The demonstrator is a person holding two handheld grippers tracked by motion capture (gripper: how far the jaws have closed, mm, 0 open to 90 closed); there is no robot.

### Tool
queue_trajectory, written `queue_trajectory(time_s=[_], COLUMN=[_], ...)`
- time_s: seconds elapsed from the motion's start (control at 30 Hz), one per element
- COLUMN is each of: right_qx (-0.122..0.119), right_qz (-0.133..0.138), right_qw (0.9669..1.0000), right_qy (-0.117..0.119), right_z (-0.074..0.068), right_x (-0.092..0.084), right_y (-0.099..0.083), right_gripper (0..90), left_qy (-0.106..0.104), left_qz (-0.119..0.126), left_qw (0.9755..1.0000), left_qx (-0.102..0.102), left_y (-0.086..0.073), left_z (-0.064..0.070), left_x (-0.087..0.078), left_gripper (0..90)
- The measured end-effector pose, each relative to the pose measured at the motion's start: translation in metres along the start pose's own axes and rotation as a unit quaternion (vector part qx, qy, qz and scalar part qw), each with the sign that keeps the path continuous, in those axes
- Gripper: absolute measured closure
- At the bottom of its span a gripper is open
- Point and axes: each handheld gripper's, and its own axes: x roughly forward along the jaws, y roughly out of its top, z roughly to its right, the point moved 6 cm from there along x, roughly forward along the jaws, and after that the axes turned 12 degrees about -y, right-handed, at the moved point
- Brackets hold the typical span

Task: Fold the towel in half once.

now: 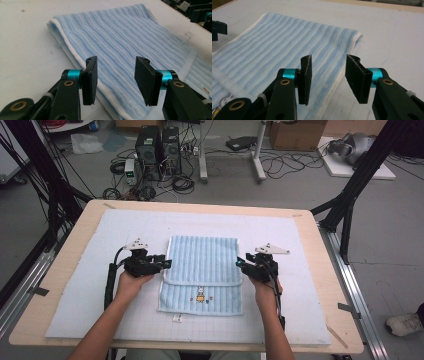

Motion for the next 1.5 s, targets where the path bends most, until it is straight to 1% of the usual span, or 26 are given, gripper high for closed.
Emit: queue_trajectory(time_s=[0.1, 0.17, 0.2, 0.33, 0.37, 0.43, 0.47, 0.57, 0.67, 0.73, 0.8, 0.9, 0.93, 0.97, 1.07, 1.13, 1.23, 1.3, 1.33, 1.37, 1.43, 1.5], right_qx=[-0.005, -0.002, 0.002, 0.002, 0.004, 0.002, 0.005, 0.005, 0.008, 0.007, 0.008, 0.003, 0.002, 0.003, 0.004, 0.005, 0.003, 0.004, 0.005, 0.003, -0.001, -0.004], right_qz=[0.001, 0.002, 0.001, 0.001, -0.001, -0.002, -0.005, -0.005, -0.006, -0.005, -0.004, -0.005, -0.007, -0.006, -0.005, -0.004, -0.002, -0.002, -0.001, 0.001, 0.002, -0.001], right_qw=[1.0000, 1.0000, 1.0000, 1.0000, 1.0000, 1.0000, 1.0000, 1.0000, 0.9999, 1.0000, 1.0000, 1.0000, 1.0000, 1.0000, 1.0000, 1.0000, 1.0000, 1.0000, 1.0000, 1.0000, 1.0000, 1.0000], right_qy=[0.003, 0.000, -0.002, -0.002, 0.000, -0.001, 0.002, 0.002, 0.002, 0.002, 0.003, 0.004, 0.004, 0.004, 0.004, 0.005, 0.006, 0.006, 0.006, 0.007, 0.005, -0.001], right_z=[-0.003, -0.004, -0.004, -0.007, -0.008, -0.008, -0.010, -0.011, -0.012, -0.012, -0.013, -0.014, -0.014, -0.014, -0.015, -0.016, -0.017, -0.017, -0.018, -0.018, -0.018, -0.017], right_x=[-0.010, -0.014, -0.017, -0.024, -0.025, -0.026, -0.028, -0.030, -0.031, -0.030, -0.031, -0.030, -0.030, -0.030, -0.031, -0.032, -0.032, -0.033, -0.033, -0.034, -0.035, -0.037], right_y=[-0.010, -0.015, -0.018, -0.028, -0.030, -0.033, -0.036, -0.041, -0.044, -0.044, -0.045, -0.046, -0.046, -0.046, -0.047, -0.047, -0.047, -0.046, -0.046, -0.046, -0.046, -0.047], right_gripper=[49.9, 44.5, 42.7, 39.1, 37.9, 37.4, 37.4, 37.5, 37.5, 37.5, 37.6, 37.9, 37.9, 37.9, 38.0, 38.1, 38.4, 38.5, 38.6, 38.9, 40.3, 43.9], left_qy=[0.007, 0.014, 0.014, 0.018, 0.025, 0.030, 0.030, 0.030, 0.025, 0.029, 0.029, 0.031, 0.034, 0.037, 0.040, 0.040, 0.041, 0.043, 0.043, 0.043, 0.041, 0.034], left_qz=[0.000, -0.001, -0.001, -0.002, -0.003, -0.001, -0.003, -0.012, -0.015, -0.023, -0.025, -0.028, -0.032, -0.036, -0.046, -0.050, -0.049, -0.050, -0.047, -0.044, -0.036, -0.023], left_qw=[1.0000, 0.9998, 0.9998, 0.9996, 0.9995, 0.9994, 0.9994, 0.9993, 0.9994, 0.9992, 0.9992, 0.9991, 0.9989, 0.9986, 0.9980, 0.9977, 0.9977, 0.9973, 0.9974, 0.9975, 0.9980, 0.9989], left_qx=[-0.005, -0.011, -0.015, -0.020, -0.021, -0.019, -0.020, -0.019, -0.017, -0.012, -0.011, -0.006, -0.002, 0.002, 0.018, 0.023, 0.023, 0.032, 0.033, 0.035, 0.032, 0.025], left_y=[-0.008, -0.015, -0.018, -0.028, -0.030, -0.030, -0.031, -0.033, -0.033, -0.034, -0.034, -0.034, -0.034, -0.035, -0.036, -0.036, -0.036, -0.036, -0.036, -0.035, -0.035, -0.034], left_z=[0.004, 0.006, 0.007, 0.013, 0.014, 0.016, 0.017, 0.019, 0.022, 0.023, 0.023, 0.024, 0.024, 0.025, 0.028, 0.028, 0.029, 0.030, 0.031, 0.031, 0.031, 0.031], left_x=[-0.005, -0.007, -0.008, -0.011, -0.012, -0.013, -0.014, -0.012, -0.009, -0.007, -0.007, -0.006, -0.005, -0.005, -0.002, -0.002, -0.002, -0.002, -0.002, -0.002, -0.004, -0.006], left_gripper=[51.9, 49.6, 48.9, 47.0, 46.0, 44.5, 44.5, 45.3, 48.7, 52.4, 55.7, 62.0, 65.8, 67.3, 75.0, 80.0, 84.7, 85.8, 86.0, 86.1, 86.2, 86.2])
